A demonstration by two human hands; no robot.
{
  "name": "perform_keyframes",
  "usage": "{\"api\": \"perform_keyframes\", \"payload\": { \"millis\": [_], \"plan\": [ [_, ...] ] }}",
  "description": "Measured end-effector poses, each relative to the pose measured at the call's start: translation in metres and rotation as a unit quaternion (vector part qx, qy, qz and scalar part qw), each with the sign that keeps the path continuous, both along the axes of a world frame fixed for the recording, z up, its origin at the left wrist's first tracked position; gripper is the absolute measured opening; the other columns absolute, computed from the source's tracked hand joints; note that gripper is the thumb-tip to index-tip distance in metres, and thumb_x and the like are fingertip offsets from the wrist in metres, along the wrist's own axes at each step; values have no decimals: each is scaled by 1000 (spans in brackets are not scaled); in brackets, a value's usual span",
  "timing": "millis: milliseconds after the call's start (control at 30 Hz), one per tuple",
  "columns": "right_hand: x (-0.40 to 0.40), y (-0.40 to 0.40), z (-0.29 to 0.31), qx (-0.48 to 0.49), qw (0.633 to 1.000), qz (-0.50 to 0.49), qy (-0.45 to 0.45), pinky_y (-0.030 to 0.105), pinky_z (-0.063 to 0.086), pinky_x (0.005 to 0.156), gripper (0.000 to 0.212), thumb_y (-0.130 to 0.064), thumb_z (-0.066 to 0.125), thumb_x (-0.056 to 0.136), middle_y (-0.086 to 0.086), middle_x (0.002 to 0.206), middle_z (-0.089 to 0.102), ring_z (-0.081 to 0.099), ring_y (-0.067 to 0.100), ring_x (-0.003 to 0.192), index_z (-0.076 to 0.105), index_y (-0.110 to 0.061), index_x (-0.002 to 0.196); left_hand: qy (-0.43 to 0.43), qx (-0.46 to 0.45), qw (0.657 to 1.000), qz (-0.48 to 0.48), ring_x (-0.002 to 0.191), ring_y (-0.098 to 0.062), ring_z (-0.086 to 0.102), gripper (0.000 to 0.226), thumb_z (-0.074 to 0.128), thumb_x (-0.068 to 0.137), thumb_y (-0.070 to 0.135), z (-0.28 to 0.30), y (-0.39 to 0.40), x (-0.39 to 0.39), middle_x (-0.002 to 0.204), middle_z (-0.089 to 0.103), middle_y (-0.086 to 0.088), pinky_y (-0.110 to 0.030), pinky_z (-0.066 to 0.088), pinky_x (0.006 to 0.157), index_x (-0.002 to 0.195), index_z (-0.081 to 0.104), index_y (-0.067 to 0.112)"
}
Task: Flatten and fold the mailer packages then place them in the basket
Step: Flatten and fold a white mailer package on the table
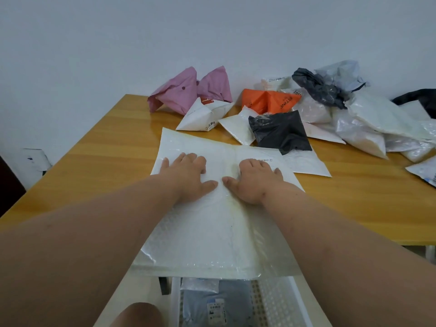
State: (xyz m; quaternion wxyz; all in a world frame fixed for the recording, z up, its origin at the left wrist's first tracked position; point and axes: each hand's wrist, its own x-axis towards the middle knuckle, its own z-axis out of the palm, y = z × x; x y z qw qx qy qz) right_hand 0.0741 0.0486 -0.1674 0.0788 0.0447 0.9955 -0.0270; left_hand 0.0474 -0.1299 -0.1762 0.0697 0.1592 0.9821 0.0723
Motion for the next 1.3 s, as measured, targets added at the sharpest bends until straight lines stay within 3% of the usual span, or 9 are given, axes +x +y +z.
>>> {"api": "perform_keyframes", "payload": {
  "millis": [100,233,367,433,567,667,900,1100,1300],
  "plan": [
    [-7,0,-2,-25,999,-14,26,56,28,109,65,-65,34,93,2,149,34,30,29,137,34,-21,141,21,-20,999,15,136,-25,33,74,43,82,78,2,0,-3,148,35,1,-53,26,114,134,37,25],
    [-12,6,-5,17,999,18,23,55,30,106,68,-70,28,92,2,148,29,25,30,137,29,-30,146,-1,-66,998,19,146,-28,17,104,33,74,90,3,-5,-12,160,15,2,-57,18,115,155,9,29],
    [-14,13,-9,39,999,33,11,58,20,113,73,-78,21,87,2,154,22,18,32,141,24,-39,149,36,-97,995,2,142,-30,21,85,16,83,83,0,-3,-20,155,24,-1,-58,18,115,153,19,35],
    [-15,18,-10,37,999,24,6,62,9,115,76,-84,20,83,-1,161,10,8,33,146,20,-47,149,43,-105,994,0,145,-30,16,79,14,84,82,-2,-5,-24,155,23,-2,-61,6,117,151,22,41],
    [-20,21,-12,40,999,23,-15,68,-5,113,80,-88,18,79,-4,164,-8,-12,34,149,15,-50,149,17,-93,995,27,148,-33,-19,85,13,76,90,-9,-10,-29,164,-10,0,-62,-12,115,150,14,49],
    [-22,22,-16,17,999,22,-17,68,-6,113,81,-88,18,79,-5,164,-8,-14,33,150,11,-49,150,-16,-81,996,30,148,-34,-21,89,18,75,90,-10,-7,-33,163,-17,0,-60,-9,117,152,10,46],
    [-24,24,-21,14,999,24,-32,68,-7,113,77,-90,12,77,-7,164,-13,-14,32,149,-10,-60,145,-52,-86,994,38,151,-31,-3,113,22,61,99,-1,-9,-41,165,-4,5,-56,6,118,153,-5,41],
    [-25,24,-23,16,999,21,-31,68,-8,112,77,-91,12,76,-8,164,-11,-14,31,150,-5,-61,145,3,-100,994,37,150,-31,3,102,2,68,92,-8,-9,-43,164,3,2,-56,6,119,155,1,38],
    [-33,20,-14,-17,999,4,-40,72,-2,111,81,-93,24,72,-5,163,4,-4,33,150,13,-60,145,29,-96,994,31,149,-33,-11,99,8,73,90,-13,-7,-43,164,-3,-4,-55,-5,120,155,12,34]
  ]
}}
